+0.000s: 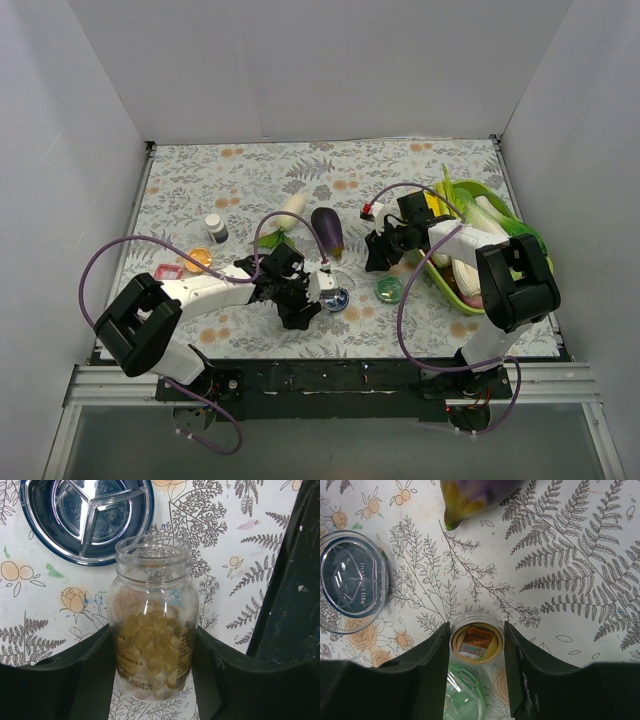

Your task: Sort the pills into containers

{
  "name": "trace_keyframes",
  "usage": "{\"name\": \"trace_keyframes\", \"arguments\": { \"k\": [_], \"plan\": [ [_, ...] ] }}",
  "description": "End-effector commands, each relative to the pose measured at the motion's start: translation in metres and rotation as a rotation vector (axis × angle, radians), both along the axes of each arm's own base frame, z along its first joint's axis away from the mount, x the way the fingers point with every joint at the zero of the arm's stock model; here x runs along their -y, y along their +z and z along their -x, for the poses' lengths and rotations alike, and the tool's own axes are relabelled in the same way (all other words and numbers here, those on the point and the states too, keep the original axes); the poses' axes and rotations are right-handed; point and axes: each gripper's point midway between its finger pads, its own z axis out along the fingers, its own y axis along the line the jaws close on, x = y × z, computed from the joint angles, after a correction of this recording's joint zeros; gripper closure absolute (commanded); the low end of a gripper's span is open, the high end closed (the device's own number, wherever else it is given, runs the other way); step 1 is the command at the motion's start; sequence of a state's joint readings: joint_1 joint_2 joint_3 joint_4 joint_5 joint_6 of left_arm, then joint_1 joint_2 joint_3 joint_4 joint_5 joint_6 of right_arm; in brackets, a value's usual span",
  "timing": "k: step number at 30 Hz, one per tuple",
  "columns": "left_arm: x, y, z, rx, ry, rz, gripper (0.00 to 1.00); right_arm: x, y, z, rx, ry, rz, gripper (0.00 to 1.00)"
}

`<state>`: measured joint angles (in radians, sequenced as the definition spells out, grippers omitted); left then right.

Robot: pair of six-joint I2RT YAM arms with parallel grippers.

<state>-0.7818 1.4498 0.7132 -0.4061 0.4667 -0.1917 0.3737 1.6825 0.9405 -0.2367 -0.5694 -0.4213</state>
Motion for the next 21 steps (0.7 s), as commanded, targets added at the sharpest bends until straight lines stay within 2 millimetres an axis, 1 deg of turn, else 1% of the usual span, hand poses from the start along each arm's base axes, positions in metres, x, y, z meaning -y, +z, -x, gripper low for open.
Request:
{"name": "trace_keyframes", "arguments": {
  "k": [1, 2, 4, 5, 7, 8, 9, 10, 21],
  "plan": [
    [0.0072, 0.0094, -0.0049, 0.004, 0.019, 0.001, 1.0, -0.0038, 0.0099, -0.0054, 0.024, 0.01, -0.009, 0.52],
    [0.0067, 0.009, -0.0047, 0.001, 0.02, -0.004, 1.0, -0.004, 0.0115, -0.0056, 0.03, 0.013, -0.011, 0.47],
    [0.0061, 0.0083, -0.0048, -0.002, 0.028, -0.012, 1.0, -0.0045, 0.012, -0.0038, 0.03, 0.019, -0.015, 0.43],
    [0.0055, 0.0079, -0.0044, -0.008, 0.032, -0.018, 1.0, -0.0039, 0.0134, -0.0038, 0.034, 0.018, -0.015, 0.38],
    [0.006, 0.0087, -0.005, -0.014, 0.046, -0.023, 1.0, -0.0042, 0.0134, -0.0024, 0.035, 0.025, -0.016, 0.33],
    [0.0059, 0.0092, -0.005, -0.018, 0.05, -0.026, 1.0, -0.0045, 0.0141, -0.0027, 0.038, 0.027, -0.018, 0.29],
    [0.007, 0.0098, -0.0056, -0.016, 0.056, -0.029, 1.0, -0.0046, 0.0151, -0.0025, 0.042, 0.03, -0.019, 0.28],
    [0.0069, 0.0103, -0.0062, -0.023, 0.068, -0.033, 1.0, -0.0044, 0.0162, -0.0029, 0.045, 0.031, -0.021, 0.24],
    [0.0056, 0.0139, -0.0025, -0.083, 0.142, -0.097, 1.0, -0.004, 0.019, -0.0004, 0.053, 0.04, -0.029, 0.22]
  ]
}}
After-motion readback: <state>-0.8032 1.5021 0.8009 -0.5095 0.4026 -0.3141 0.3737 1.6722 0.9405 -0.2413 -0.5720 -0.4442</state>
